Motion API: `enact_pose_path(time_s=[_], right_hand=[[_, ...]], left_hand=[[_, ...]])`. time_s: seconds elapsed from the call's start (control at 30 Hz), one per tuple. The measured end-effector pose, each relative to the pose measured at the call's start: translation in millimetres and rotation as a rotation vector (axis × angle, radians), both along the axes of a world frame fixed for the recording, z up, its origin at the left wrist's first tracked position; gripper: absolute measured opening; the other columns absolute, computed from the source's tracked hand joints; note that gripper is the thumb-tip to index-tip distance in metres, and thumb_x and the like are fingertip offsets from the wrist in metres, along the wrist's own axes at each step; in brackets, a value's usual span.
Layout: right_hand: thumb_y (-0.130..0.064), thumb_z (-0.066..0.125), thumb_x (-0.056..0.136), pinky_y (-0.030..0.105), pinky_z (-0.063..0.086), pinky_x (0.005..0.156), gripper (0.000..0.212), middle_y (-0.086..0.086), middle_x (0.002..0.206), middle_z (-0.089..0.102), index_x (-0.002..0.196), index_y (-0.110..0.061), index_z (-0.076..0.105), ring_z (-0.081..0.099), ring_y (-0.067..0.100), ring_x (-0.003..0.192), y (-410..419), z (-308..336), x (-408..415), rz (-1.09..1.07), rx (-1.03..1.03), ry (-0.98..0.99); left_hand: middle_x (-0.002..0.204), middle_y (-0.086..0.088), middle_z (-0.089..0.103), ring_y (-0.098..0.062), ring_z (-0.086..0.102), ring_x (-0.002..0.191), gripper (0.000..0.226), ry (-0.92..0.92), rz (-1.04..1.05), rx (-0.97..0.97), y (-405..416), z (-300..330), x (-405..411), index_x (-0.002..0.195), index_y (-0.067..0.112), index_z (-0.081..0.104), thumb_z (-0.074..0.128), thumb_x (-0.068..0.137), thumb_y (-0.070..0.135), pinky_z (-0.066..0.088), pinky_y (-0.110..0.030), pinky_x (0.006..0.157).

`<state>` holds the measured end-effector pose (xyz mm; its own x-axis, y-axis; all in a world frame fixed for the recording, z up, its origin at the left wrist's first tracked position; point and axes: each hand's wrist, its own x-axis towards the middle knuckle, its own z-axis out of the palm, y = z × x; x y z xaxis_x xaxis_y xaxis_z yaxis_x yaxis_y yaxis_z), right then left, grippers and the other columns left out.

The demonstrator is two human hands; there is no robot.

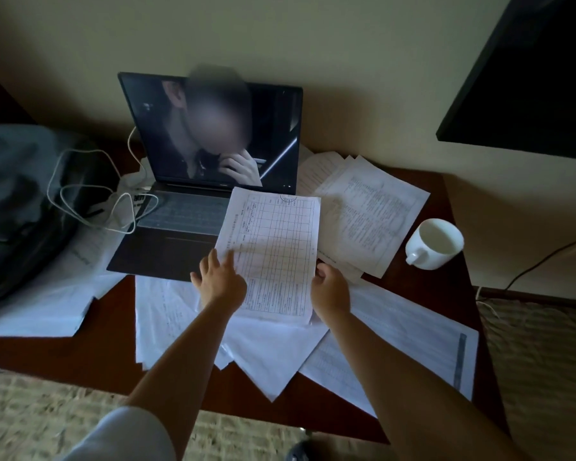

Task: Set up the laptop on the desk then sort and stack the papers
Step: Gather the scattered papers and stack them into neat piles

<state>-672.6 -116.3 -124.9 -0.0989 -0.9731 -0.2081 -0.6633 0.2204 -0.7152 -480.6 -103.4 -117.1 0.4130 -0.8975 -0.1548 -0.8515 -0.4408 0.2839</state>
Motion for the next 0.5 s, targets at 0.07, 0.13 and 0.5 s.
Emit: enact_pose_path(time_s=[0.07, 0.13, 0.5], right_hand=[[-0.014, 0.059, 0.088, 0.029, 0.051, 0.084, 0.026, 0.008, 0.113, 0.061, 0.113, -0.009, 0.059, 0.057, 0.023, 0.107, 8.9, 0.3, -11.5, 0.056, -0.025, 0.243], [-0.023, 0.07, 0.081, 0.029, 0.051, 0.082, 0.037, 0.008, 0.115, 0.057, 0.113, -0.011, 0.057, 0.055, 0.023, 0.106, 17.7, 2.0, -17.8, 0.133, 0.002, 0.41], [-0.002, 0.047, 0.09, 0.026, 0.04, 0.082, 0.057, 0.01, 0.141, 0.045, 0.143, -0.017, 0.033, 0.05, 0.027, 0.12, 62.8, 35.4, -34.6, -0.056, 0.168, -0.273]], left_hand=[[0.151, -0.004, 0.028, -0.027, 0.023, 0.139, 0.054, 0.031, 0.009, -0.003, 14.3, 0.9, -8.8, 0.141, 0.028, 0.037, 0.05, 0.09, 0.017, 0.02, -0.052, 0.115], [0.149, -0.004, 0.031, -0.025, 0.025, 0.138, 0.05, 0.037, 0.032, -0.04, 31.2, 0.4, -19.4, 0.138, 0.026, 0.042, 0.053, 0.09, 0.02, 0.022, -0.047, 0.115], [0.134, -0.011, 0.039, -0.03, 0.035, 0.122, 0.039, 0.329, 0.593, -0.098, 122.6, 1.3, -83.5, 0.125, 0.016, 0.047, 0.053, 0.087, 0.015, 0.039, -0.043, 0.095]])
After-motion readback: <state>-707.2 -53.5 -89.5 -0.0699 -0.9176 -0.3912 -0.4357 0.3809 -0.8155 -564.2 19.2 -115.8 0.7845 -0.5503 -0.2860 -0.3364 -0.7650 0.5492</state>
